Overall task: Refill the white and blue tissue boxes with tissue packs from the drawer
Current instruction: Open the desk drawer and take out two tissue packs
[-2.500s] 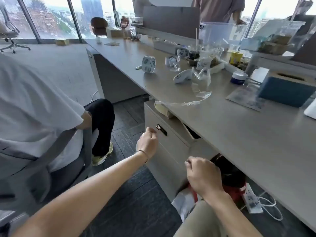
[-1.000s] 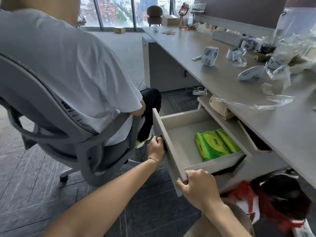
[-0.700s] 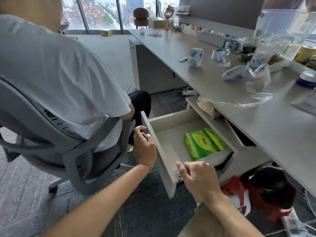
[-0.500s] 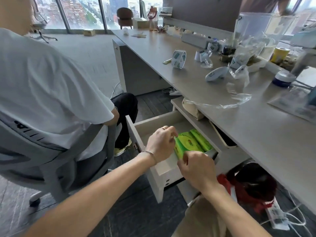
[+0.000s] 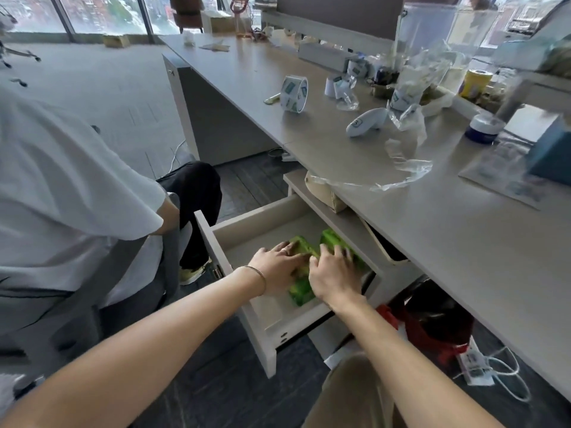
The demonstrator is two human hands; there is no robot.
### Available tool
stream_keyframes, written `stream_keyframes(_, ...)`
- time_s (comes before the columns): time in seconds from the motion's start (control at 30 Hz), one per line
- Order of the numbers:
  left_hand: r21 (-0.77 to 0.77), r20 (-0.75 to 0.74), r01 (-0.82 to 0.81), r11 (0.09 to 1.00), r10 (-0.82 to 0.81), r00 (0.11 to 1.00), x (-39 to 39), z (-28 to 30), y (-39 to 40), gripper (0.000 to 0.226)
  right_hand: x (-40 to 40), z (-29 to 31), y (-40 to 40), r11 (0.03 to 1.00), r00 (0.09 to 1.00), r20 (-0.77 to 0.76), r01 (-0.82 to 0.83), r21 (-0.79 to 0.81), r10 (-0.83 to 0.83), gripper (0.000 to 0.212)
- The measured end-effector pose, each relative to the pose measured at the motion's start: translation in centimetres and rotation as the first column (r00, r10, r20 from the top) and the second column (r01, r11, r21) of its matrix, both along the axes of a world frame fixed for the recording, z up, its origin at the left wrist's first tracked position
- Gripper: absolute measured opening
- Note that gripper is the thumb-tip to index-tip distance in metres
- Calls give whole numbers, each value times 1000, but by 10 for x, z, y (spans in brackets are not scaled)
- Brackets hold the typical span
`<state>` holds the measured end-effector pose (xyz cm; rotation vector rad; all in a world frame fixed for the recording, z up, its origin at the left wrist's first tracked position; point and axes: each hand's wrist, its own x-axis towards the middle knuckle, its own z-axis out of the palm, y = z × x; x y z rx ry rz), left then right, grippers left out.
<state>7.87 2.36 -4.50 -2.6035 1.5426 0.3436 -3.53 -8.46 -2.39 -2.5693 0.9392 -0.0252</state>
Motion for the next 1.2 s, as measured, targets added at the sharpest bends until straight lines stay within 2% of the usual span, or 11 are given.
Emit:
stream_keyframes(0.2, 94, -11, -45, 995, 46, 999, 5, 19, 29, 61, 32, -13, -12, 982, 985, -133, 131, 134, -113, 65)
stream_keyframes(0.3, 114, -12, -44, 993, 45, 999, 11, 24, 39, 60, 32, -14, 2, 999, 983, -181, 47, 14, -44, 67)
stream_keyframes(0.37, 107, -37, -42, 993, 46, 998, 14, 22, 46, 60, 31, -11, 8, 995, 995, -102, 0, -96, -10, 62)
stream_keyframes(0.43, 74, -63, -49, 996, 54, 997, 14, 19, 52, 60, 33, -9, 5, 992, 1000, -22, 15, -129, -18, 52)
stream_keyframes(0.47, 58, -71, -55, 997, 59, 996, 13, 18, 54, 60, 35, -9, 1, 995, 999, -30, 24, -101, -27, 55)
stream_keyframes(0.53, 40, -75, -65, 997, 68, 995, 12, 17, 58, 59, 38, -10, -4, 1000, 990, -142, 24, 2, -24, 79)
stream_keyframes(0.63, 34, -74, -81, 996, 83, 994, 9, 18, 61, 58, 42, -14, -8, 1000, 972, -233, -12, -27, 5, 97)
stream_keyframes(0.83, -11, -136, -137, 990, 135, 981, 5, 27, 71, 70, 41, -10, -1, 993, 989, -145, 53, 102, -38, 97)
stream_keyframes(0.97, -5, -126, -129, 992, 128, 984, 3, 32, 73, 83, 35, 6, 9, 996, 998, -8, 58, 61, -58, 97)
stream_keyframes(1.1, 3, -80, -80, 997, 80, 994, 0, 32, 74, 81, 21, 37, 20, 998, 993, 109, 30, 52, -35, 100)
stream_keyframes(1.2, 115, 22, -18, 993, 16, 1000, 3, 31, 68, 90, -1, 60, 25, 1000, 990, 137, -15, 28, 11, 100)
